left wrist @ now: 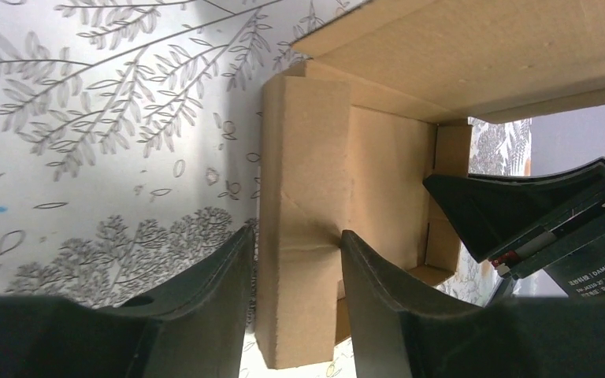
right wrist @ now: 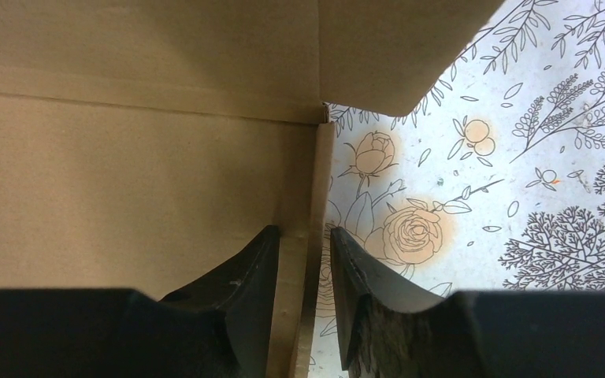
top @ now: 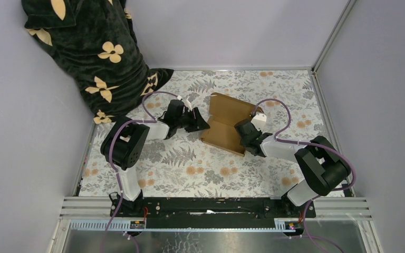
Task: Fold the paper box
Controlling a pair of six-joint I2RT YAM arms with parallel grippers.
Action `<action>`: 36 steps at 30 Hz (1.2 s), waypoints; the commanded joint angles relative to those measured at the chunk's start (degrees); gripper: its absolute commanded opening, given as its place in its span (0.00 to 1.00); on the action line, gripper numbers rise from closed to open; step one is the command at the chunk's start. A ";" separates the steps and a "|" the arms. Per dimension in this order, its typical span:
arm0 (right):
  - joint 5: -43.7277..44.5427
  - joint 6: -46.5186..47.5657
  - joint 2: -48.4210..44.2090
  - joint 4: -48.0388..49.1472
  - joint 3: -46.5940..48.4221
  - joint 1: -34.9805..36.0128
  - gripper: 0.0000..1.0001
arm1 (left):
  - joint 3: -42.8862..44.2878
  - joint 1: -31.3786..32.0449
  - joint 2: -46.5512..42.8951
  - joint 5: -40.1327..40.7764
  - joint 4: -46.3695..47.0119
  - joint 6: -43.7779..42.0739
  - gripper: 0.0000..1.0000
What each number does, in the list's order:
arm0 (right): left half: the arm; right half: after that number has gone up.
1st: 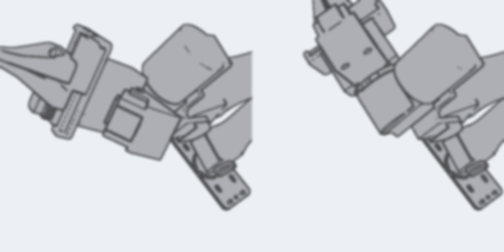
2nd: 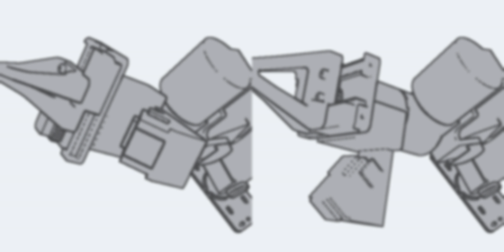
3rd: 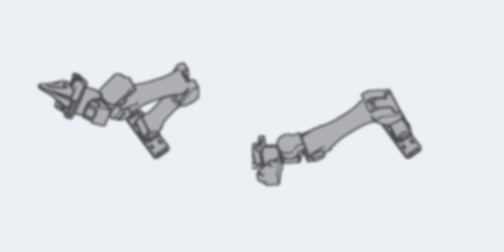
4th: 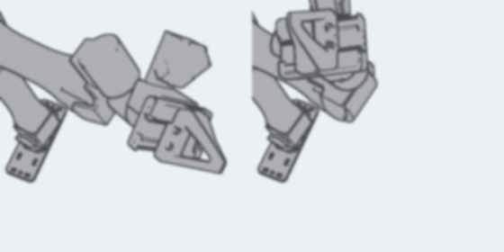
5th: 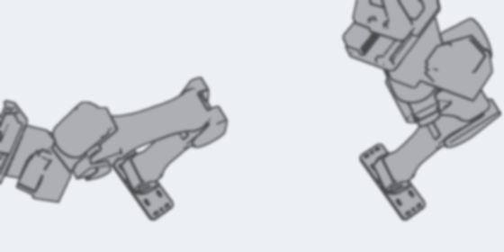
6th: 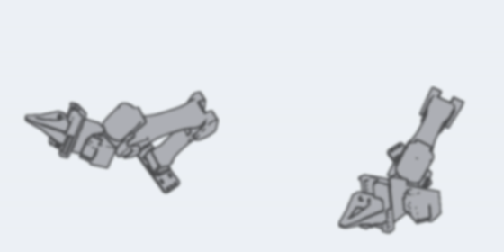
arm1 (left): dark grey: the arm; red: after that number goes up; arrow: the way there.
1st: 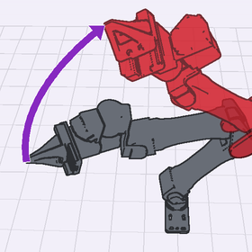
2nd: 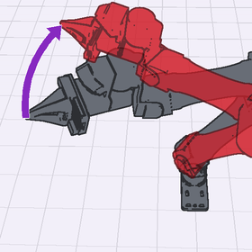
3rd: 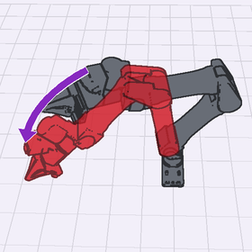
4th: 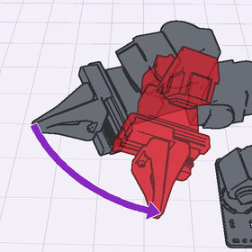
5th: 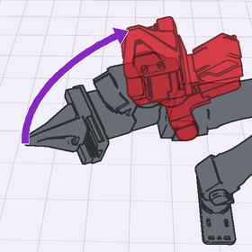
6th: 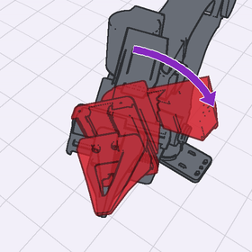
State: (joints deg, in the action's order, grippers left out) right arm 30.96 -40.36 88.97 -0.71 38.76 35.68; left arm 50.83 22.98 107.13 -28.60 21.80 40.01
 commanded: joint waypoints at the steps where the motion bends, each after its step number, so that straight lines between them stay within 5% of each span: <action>1: -1.78 -0.82 1.29 -0.47 0.96 -0.21 0.38 | 2.61 2.02 0.47 2.73 -2.08 -2.74 0.50; 17: -2.40 -0.81 1.21 0.09 0.53 -0.22 0.37 | 5.28 5.32 -1.06 8.02 -8.83 -7.28 0.50; 36: -3.54 -0.08 2.61 -0.38 1.75 -0.22 0.41 | 3.83 2.34 -3.43 -3.94 -1.48 -5.95 0.52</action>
State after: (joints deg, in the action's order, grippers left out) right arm 30.50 -40.29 89.58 -0.58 39.46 35.59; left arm 55.57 26.22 105.03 -27.66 14.61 33.91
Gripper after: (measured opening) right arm 0.405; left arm 0.520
